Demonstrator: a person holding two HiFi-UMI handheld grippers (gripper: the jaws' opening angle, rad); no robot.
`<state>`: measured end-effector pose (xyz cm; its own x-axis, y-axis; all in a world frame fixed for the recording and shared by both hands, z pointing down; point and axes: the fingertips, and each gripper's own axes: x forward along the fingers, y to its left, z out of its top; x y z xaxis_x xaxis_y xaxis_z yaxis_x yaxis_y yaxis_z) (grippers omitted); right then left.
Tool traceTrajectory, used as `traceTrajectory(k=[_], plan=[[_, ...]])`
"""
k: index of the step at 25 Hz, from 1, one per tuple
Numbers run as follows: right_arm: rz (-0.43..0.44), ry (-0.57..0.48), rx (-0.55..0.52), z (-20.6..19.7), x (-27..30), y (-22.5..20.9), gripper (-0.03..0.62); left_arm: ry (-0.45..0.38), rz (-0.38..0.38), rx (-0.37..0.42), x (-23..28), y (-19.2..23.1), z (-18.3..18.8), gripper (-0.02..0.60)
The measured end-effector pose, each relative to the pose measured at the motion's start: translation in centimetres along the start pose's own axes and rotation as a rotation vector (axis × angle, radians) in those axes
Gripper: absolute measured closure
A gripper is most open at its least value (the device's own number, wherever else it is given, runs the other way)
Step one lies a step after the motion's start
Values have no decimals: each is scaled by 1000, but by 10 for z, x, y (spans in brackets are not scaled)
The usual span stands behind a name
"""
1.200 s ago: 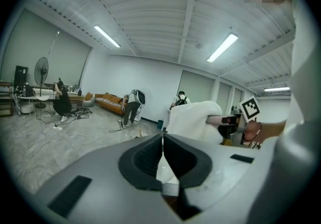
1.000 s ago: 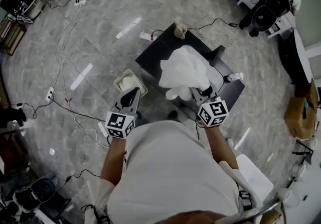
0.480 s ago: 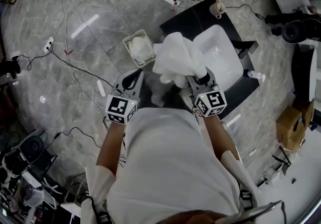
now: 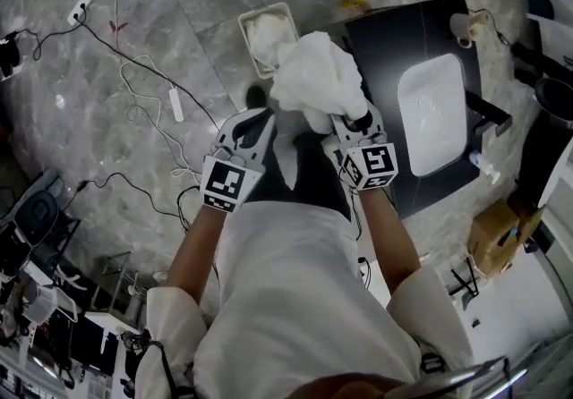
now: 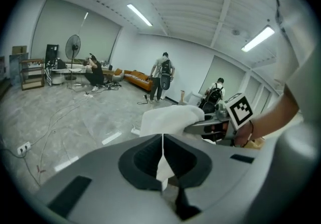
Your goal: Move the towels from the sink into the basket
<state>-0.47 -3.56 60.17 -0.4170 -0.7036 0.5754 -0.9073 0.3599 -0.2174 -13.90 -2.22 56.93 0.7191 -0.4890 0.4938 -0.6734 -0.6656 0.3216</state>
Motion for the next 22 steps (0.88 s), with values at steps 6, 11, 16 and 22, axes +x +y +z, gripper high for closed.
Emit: traceTrajectory(k=[6,11,16,22], plan=[[41,155,-1,-90,110,-14,424,78,39,-136,54,61,-90,572],[38,222,-1,-167,207,-21,422,153,74,-159,98,124,-181,572],[14,284,-38,-262,301,-43,417,192,82,-186,139,155,-267,572],[-44,440,-48,-374,392,-77,303,249,58,-233,185,179,-347,572]])
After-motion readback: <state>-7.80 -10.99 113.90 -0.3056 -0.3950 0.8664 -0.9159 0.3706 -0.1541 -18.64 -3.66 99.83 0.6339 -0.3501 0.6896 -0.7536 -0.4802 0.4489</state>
